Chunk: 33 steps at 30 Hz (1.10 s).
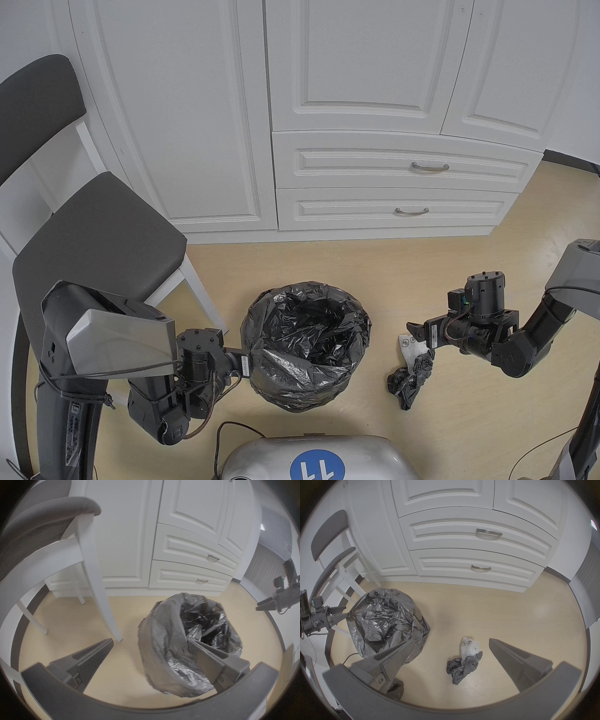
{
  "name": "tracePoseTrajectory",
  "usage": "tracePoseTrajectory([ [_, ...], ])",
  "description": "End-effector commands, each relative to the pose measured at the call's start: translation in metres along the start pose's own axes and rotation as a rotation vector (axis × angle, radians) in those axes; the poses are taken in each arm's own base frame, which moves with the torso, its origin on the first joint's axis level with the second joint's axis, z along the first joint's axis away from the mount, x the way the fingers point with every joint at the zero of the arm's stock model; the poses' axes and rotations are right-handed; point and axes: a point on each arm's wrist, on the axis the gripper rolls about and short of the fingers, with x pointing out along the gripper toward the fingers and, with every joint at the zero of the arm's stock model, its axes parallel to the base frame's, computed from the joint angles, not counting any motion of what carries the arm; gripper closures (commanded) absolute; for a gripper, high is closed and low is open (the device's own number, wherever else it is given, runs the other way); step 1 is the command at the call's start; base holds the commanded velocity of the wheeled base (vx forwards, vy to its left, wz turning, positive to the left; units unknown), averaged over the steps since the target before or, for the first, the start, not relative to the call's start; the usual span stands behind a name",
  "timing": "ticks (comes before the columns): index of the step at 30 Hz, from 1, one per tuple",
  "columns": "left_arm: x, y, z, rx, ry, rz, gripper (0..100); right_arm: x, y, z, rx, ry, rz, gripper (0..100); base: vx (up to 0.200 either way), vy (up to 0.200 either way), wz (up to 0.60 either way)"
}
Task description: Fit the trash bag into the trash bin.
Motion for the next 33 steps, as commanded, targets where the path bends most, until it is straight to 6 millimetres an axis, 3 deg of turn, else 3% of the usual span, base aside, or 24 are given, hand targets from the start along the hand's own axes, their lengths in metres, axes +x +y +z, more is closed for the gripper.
tracePoseTrajectory([
  [1, 0.005, 0.015, -0.013, -0.002, 0.048, 0.041, 0, 0.001, -0.001, -0.002, 0.001, 0.007, -0.002, 0, 0.000, 0.000, 0.00],
  [15, 0.015, 0.029, -0.038, 0.002, 0.120, 0.063, 0, 0.003, -0.002, -0.004, -0.010, 0.014, -0.006, 0, 0.000, 0.000, 0.00],
  [25, 0.015, 0.030, -0.037, -0.001, 0.115, 0.065, 0, 0.003, -0.003, -0.003, -0.011, 0.013, -0.007, 0, 0.000, 0.000, 0.00],
  [33, 0.011, 0.026, -0.023, -0.024, 0.078, 0.055, 0, 0.001, -0.003, -0.001, -0.009, 0.004, -0.009, 0, 0.000, 0.000, 0.00],
])
